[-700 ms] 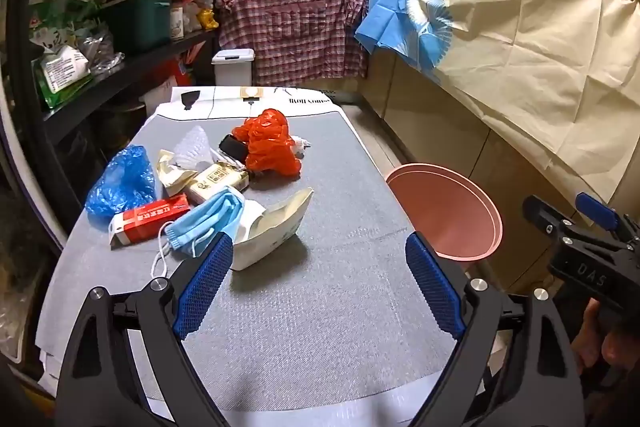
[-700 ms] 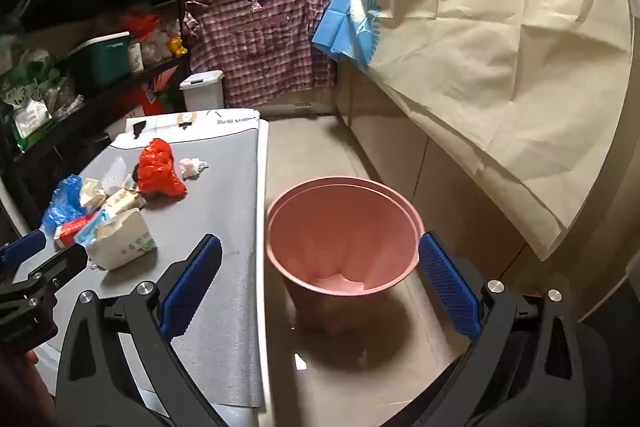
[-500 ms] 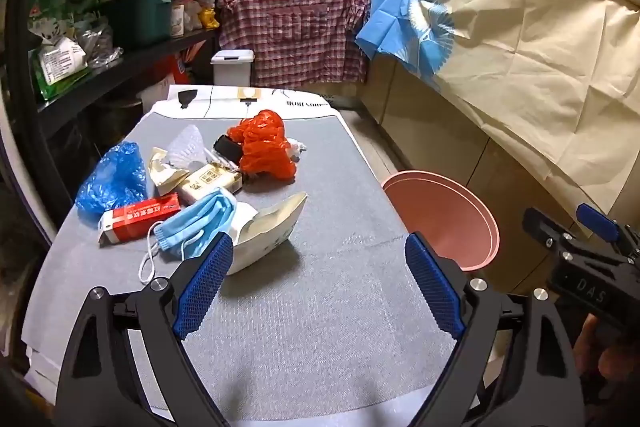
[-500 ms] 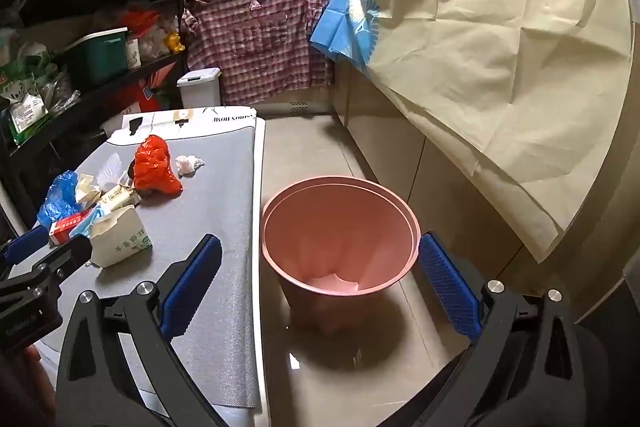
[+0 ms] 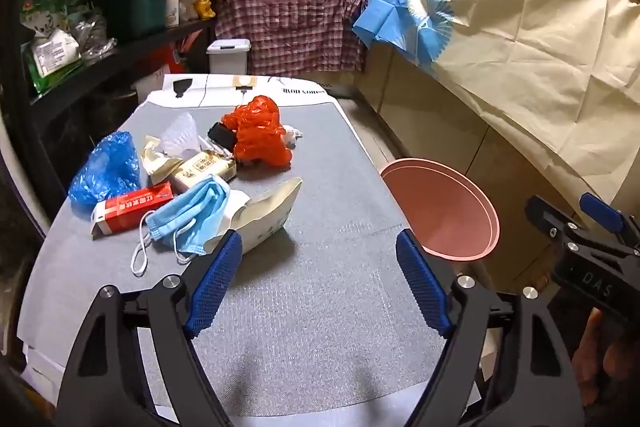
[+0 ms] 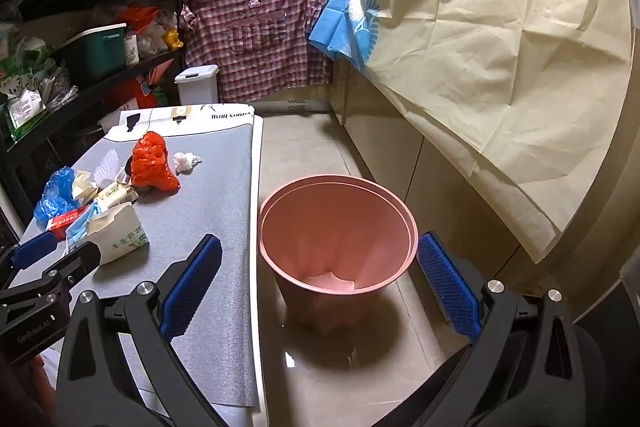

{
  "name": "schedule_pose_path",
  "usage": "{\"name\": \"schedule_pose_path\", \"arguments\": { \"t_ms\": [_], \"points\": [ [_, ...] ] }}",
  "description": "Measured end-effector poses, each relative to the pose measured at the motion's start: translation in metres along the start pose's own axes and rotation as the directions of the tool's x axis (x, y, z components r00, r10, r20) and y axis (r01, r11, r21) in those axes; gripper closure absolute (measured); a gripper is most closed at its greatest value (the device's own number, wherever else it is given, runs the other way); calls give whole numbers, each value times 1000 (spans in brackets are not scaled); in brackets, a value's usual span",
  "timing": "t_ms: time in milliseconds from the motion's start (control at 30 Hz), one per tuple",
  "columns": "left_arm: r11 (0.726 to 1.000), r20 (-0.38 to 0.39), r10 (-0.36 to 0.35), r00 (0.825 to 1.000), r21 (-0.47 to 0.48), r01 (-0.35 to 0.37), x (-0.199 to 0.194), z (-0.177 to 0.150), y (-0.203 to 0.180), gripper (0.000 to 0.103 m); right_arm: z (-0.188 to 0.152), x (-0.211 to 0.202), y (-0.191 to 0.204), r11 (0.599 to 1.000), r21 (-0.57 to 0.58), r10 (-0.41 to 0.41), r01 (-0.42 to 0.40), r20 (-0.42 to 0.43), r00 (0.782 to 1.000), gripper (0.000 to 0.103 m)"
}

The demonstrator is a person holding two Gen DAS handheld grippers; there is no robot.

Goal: Collect trash

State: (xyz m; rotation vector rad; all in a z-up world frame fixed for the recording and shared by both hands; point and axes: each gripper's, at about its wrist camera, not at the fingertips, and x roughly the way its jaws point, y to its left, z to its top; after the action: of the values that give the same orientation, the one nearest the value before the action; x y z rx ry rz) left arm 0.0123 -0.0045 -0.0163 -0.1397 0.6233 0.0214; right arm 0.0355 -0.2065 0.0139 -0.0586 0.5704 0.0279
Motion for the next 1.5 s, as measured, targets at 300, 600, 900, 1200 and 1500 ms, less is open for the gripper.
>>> {"name": "schedule_pose_path", "arguments": {
  "t_ms": [300,600,900,1200,1500],
  "points": [
    [1000,1,-6,1000,4,5,-1,0,-4,26,1,-2,-2,1000,7,-5,5,1,1000,6],
    [1000,4,-11,1000,10,11,-3,1,-5,26,2,-2,-3,1000,7,-5,5,1,1000,6],
    [1000,5,-14,1000,13,14,-4,1,-6,26,2,-2,-3,1000,7,-5,5,2,1000,6],
    [1000,7,-21,1000,13,21,-5,1,-6,26,2,-3,-3,1000,7,-5,5,3,1000,6],
    [1000,8,-21,1000,15,21,-5,1,-6,26,2,-3,-3,1000,8,-4,4,2,1000,6]
  ]
}}
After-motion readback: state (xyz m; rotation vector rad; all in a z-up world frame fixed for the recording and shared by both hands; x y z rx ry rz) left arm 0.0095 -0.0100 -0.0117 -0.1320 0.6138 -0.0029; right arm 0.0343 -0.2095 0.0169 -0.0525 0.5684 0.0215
